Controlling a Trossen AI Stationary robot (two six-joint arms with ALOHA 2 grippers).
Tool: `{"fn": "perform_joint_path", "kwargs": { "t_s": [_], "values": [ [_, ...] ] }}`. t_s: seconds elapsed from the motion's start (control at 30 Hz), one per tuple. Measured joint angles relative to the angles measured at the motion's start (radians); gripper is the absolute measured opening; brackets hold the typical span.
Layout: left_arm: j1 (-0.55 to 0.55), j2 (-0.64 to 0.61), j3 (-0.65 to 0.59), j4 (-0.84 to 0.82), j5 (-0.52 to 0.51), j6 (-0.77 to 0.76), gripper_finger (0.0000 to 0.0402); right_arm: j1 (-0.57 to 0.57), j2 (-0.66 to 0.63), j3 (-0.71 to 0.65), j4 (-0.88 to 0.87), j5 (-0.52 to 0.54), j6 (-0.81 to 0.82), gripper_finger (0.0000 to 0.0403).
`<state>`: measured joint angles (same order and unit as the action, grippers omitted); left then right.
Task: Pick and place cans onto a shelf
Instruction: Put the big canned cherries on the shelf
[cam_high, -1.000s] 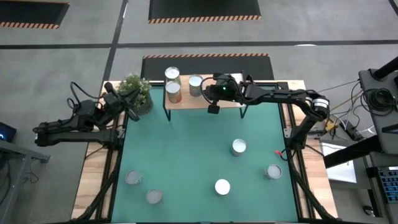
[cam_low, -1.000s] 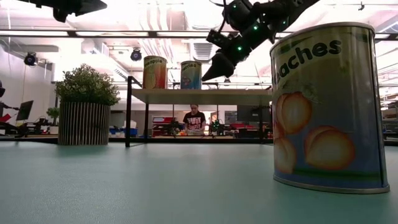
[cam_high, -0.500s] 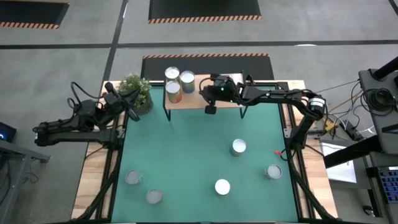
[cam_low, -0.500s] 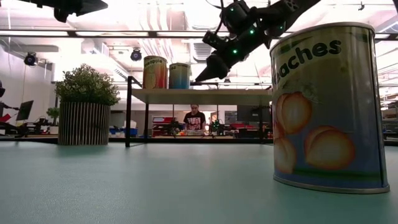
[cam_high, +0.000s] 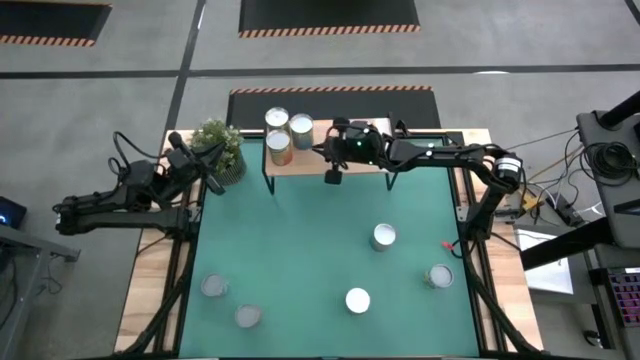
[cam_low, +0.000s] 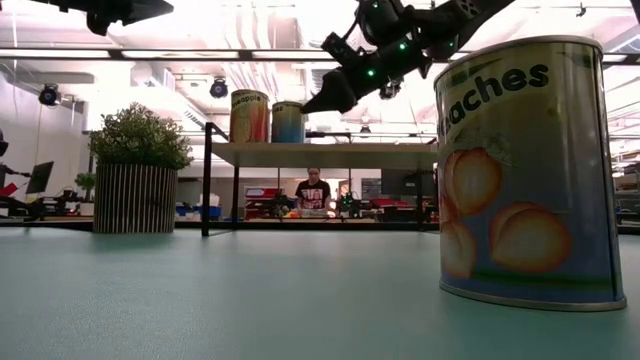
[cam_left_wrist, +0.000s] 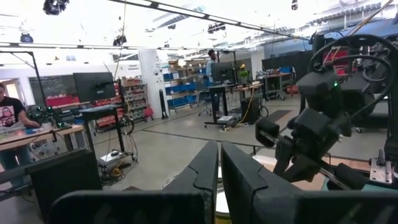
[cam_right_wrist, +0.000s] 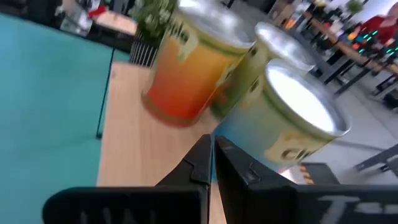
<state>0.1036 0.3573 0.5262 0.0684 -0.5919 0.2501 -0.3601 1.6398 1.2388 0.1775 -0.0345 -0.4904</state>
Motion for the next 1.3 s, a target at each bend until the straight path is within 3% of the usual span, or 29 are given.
{"fn": "perform_joint_path", "kwargs": {
  "t_s": [0.27,0.7,0.87,1.03,1.3],
  "values": [
    [0.0,0.0,0.0,0.0,0.0,0.0,0.0001,0.0,0.061,0.0,0.171,-0.046,0.044,0.0009],
    [0.0,-0.002,0.0,-0.001,0.0,0.0,0.0001,-0.005,0.092,-0.001,0.202,0.087,0.043,0.0009],
    [0.0,-0.002,0.0,0.0,0.0,0.0,0.0001,-0.007,0.092,-0.001,0.222,0.074,0.076,0.0009],
    [0.0,-0.002,0.0,0.0,0.0,0.0,0.0001,-0.007,0.092,-0.001,0.224,-0.042,0.13,0.0009],
    [0.0,-0.002,0.0,0.005,0.0,0.0,0.0001,-0.014,0.116,0.0,0.295,-0.046,0.148,0.0009]
  ]
}}
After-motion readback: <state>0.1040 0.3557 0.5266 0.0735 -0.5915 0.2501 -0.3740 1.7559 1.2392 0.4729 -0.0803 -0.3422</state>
